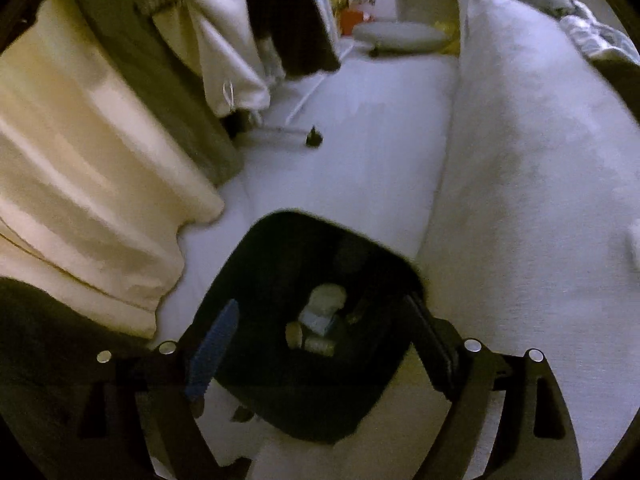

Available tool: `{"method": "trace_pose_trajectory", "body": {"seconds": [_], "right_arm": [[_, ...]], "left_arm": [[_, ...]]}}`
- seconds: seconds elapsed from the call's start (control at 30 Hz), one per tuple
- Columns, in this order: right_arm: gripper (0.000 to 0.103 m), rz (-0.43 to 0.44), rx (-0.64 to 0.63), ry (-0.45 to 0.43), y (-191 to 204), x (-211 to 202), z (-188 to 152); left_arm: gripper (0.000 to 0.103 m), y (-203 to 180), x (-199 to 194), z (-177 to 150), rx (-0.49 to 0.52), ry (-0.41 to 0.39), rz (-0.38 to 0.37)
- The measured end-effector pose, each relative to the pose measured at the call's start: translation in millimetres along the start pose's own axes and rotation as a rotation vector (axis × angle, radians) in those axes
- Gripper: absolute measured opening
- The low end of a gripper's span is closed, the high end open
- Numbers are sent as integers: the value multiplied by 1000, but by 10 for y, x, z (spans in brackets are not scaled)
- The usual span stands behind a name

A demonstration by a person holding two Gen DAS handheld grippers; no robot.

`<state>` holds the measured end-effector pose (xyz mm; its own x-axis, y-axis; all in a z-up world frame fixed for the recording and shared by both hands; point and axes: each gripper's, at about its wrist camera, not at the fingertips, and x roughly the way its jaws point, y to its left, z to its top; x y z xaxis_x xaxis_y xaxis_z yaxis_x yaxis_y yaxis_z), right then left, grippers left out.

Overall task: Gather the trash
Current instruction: 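Move both tools back over the bed toward the bubble wrap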

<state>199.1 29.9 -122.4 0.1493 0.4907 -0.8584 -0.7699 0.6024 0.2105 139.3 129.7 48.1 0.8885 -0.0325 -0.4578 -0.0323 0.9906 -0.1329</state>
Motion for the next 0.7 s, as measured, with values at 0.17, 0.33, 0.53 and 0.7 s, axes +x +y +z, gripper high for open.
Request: {"method": "trace_pose_trajectory", "body": {"seconds": [0.17, 0.33, 0.53, 0.7], "right_arm": [[89, -29, 6, -95, -192, -350, -10], [93, -79, -10, -185, -373, -713, -70], [94, -121, 8, -270, -654, -1053, -146], [94, -174, 43, -316, -938, -1281, -265]], "left_arm": [[88, -202, 142, 130, 38, -20, -44], [93, -500, 318, 200, 128, -35, -62], [94, -735, 659, 182, 166, -1, -113], [95, -876, 886, 134, 146, 46, -144]]}}
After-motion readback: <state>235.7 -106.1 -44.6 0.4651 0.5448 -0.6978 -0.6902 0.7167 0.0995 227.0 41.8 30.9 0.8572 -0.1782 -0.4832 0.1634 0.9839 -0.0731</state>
